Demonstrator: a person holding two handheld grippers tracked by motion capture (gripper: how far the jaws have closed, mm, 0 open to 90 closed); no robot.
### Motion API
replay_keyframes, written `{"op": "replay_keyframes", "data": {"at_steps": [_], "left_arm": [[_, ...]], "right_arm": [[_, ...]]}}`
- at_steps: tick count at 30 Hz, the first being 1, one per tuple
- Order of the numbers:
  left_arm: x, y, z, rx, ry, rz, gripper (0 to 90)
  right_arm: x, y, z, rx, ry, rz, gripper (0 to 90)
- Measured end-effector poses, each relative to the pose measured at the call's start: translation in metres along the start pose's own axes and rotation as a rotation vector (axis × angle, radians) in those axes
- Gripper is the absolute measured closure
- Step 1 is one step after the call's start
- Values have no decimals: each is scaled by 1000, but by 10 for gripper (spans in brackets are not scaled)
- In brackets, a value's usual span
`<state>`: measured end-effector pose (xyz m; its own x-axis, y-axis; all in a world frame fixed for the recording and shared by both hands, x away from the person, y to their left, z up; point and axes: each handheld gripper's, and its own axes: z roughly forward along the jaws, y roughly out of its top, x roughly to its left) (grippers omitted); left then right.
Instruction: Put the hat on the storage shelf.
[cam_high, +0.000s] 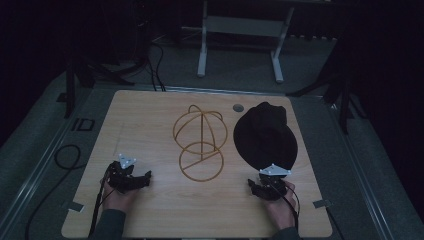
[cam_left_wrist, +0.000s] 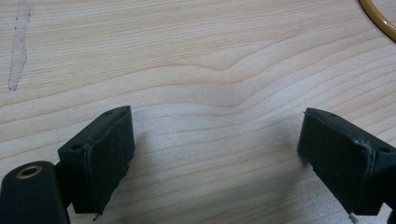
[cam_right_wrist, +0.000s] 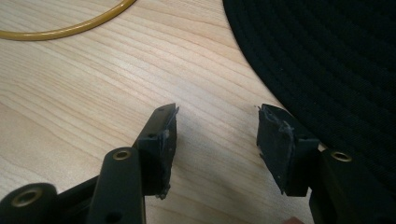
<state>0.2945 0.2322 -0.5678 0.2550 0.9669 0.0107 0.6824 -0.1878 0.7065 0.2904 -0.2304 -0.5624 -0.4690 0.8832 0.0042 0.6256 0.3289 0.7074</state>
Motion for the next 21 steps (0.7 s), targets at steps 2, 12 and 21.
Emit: {"op": "replay_keyframes", "data": {"at_steps": [2,12,21], "left_arm": [[0,0,0,0,0,0,113],[0,0,0,-1,0,1,113],[0,0,0,-1,0,1,113]], "right_arm": [[1,-1,0,-6,-4,3,472],[4,0,-3,16,1,-3,512],[1,11,-14,48,20,-24,513]]}}
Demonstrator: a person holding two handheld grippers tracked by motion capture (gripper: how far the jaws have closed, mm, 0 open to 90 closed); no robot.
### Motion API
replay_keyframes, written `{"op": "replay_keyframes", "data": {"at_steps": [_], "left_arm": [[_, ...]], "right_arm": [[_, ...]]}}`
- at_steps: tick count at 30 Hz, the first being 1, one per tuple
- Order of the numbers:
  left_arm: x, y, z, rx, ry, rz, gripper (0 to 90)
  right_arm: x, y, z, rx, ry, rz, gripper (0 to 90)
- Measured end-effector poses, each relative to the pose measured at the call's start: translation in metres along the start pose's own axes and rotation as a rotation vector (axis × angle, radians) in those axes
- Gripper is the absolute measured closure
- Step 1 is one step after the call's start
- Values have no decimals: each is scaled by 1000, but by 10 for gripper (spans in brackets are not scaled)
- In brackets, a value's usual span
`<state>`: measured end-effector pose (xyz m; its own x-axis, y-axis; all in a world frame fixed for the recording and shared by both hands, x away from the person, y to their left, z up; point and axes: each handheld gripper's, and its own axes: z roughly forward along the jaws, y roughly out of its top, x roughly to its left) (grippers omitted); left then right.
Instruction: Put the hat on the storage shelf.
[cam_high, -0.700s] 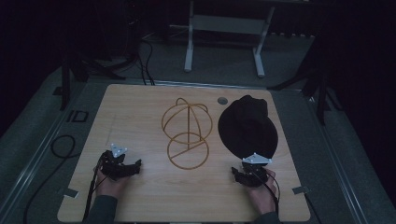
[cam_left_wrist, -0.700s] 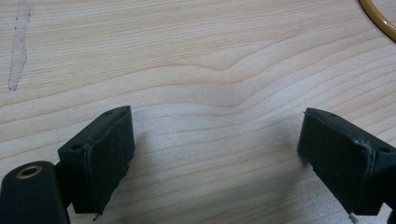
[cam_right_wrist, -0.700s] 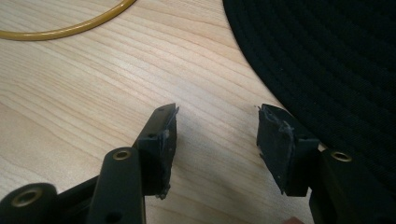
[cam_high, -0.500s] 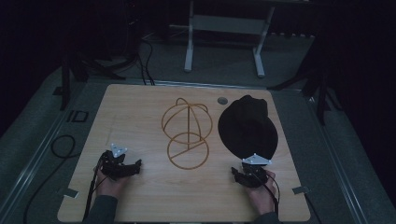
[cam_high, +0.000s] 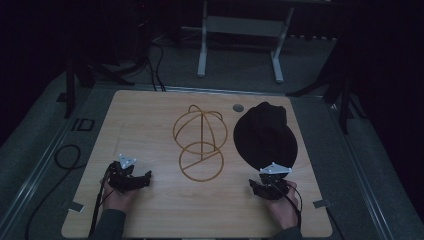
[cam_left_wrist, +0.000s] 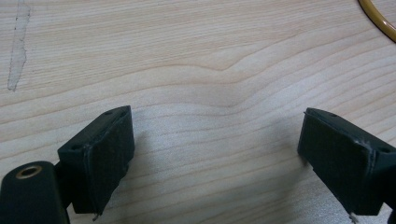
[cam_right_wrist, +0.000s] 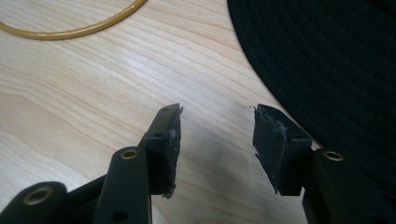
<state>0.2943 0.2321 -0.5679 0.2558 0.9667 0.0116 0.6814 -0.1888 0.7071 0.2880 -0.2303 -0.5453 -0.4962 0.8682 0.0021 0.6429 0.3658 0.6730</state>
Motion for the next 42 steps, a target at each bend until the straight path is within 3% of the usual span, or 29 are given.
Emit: {"op": "replay_keyframes", "data": {"at_steps": [8,11,14,29,42], "left_arm": [[0,0,0,1,0,2,113],[0,0,0,1,0,1,113],[0,0,0,1,0,1,113],[0,0,0,-1,-1,0,113],[0,0,0,0,0,2,113]], "right_arm": [[-6,10,-3,25,20,-13,505],[-7,14,-4,59,33,-32,500],[-8,17,-5,83,29,-60,500],[-24,38,-17,133,6,-100,486],[-41,53,-28,129,0,-85,500]]}}
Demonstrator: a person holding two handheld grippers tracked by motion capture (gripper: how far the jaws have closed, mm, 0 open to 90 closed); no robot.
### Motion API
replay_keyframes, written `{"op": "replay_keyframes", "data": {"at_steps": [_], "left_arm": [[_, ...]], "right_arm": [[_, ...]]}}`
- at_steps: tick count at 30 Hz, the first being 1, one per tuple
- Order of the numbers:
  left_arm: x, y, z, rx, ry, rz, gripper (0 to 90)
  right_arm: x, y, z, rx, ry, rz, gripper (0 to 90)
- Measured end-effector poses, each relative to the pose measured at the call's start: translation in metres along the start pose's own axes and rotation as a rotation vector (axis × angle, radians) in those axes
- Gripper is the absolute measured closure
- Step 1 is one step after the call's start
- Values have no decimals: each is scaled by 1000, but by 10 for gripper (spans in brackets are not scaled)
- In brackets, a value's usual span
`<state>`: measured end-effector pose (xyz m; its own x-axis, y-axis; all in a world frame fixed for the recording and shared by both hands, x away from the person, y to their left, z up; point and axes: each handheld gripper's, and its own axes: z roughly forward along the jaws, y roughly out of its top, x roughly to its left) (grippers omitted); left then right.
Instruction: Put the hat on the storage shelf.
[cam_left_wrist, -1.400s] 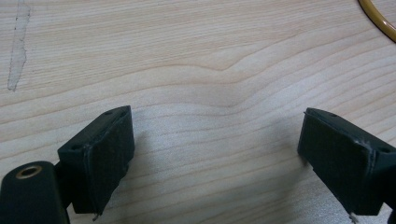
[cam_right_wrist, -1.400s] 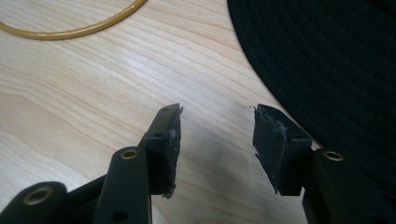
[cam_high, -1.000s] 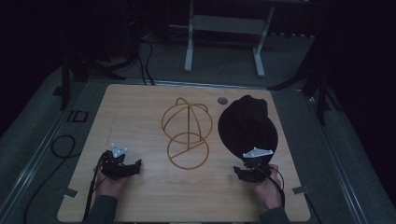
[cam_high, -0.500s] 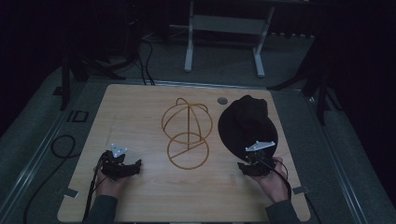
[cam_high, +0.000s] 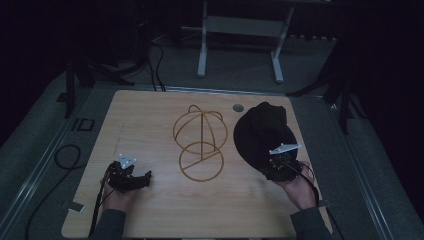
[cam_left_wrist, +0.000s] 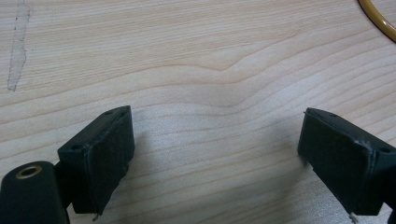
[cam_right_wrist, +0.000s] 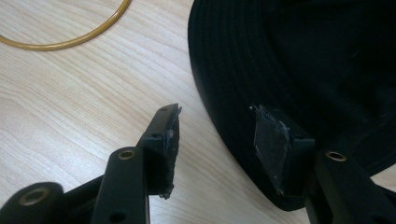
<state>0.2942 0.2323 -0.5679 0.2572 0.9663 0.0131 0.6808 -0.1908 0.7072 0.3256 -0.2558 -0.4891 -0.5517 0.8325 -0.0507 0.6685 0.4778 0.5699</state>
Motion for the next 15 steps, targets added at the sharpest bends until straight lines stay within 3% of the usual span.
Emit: {"op": "replay_keyframes", "data": {"at_steps": [15], "left_arm": [[0,0,0,0,0,0,113]], "right_arm": [[-23,6,-12,15,-20,59,503]]}}
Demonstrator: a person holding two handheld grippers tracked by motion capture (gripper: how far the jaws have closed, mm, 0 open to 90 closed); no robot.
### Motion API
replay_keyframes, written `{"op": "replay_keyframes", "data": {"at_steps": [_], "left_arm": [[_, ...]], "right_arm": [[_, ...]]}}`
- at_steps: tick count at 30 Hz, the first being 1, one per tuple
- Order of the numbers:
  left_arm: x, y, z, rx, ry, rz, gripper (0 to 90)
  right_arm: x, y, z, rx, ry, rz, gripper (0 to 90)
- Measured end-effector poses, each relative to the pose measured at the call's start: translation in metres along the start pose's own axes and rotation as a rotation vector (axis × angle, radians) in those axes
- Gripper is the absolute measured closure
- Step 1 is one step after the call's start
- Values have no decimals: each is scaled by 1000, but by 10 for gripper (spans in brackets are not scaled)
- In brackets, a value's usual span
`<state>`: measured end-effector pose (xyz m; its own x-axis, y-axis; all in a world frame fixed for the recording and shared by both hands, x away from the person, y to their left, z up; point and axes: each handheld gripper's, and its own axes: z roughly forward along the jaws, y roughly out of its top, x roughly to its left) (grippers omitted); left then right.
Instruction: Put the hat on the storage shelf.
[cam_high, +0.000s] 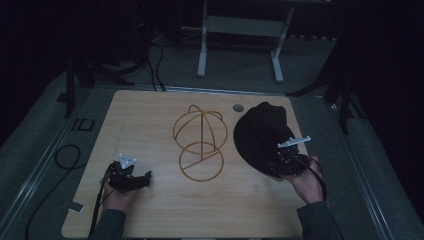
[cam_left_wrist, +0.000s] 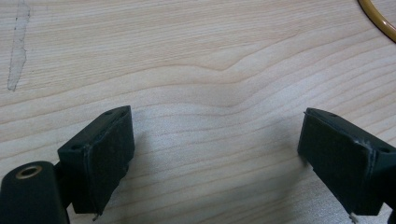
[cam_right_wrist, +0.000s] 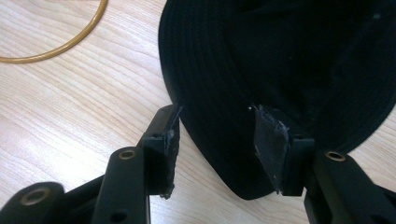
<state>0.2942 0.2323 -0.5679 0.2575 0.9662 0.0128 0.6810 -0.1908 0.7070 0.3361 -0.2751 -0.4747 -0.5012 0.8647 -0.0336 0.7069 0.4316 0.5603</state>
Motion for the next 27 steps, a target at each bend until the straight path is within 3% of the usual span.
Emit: {"op": "replay_keyframes", "data": {"at_steps": [13,27], "left_arm": [[0,0,0,-1,0,-1,113],[0,0,0,-2,0,-3,113]], "right_arm": [[-13,7,-7,1,-28,40,505],[-25,18,0,57,-36,44,492]]}}
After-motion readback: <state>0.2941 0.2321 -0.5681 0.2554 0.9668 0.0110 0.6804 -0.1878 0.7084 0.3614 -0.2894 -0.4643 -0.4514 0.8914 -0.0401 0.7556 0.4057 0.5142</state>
